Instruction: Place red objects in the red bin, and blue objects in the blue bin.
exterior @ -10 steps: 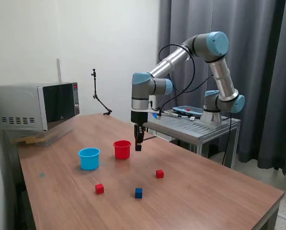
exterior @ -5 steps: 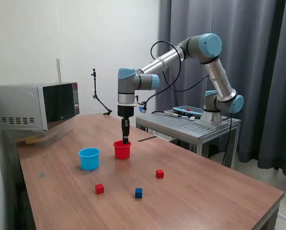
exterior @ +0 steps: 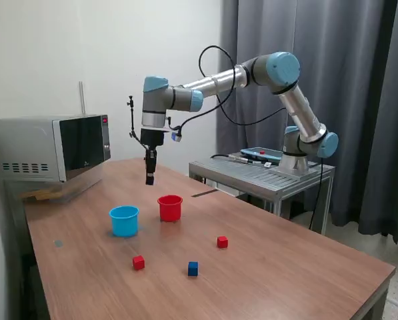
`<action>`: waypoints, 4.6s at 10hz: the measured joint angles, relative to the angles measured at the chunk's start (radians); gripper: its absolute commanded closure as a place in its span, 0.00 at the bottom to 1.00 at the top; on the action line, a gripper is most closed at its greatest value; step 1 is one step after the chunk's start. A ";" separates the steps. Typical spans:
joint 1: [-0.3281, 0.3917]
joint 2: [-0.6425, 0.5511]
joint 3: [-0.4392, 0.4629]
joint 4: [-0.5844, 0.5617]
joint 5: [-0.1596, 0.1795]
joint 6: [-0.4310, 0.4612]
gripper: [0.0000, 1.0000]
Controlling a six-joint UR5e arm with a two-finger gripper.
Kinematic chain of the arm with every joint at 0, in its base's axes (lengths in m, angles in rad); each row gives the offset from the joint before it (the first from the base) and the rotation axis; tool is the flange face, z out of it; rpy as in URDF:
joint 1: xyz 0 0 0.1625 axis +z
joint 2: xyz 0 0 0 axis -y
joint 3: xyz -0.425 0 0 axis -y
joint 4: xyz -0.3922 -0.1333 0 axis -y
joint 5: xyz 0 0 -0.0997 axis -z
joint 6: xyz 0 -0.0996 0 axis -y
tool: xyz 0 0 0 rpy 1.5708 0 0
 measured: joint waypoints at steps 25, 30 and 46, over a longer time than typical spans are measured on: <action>-0.023 0.249 -0.274 0.063 0.104 -0.081 1.00; -0.039 0.261 -0.284 0.066 0.087 -0.073 1.00; -0.040 0.262 -0.311 0.064 0.074 -0.095 0.00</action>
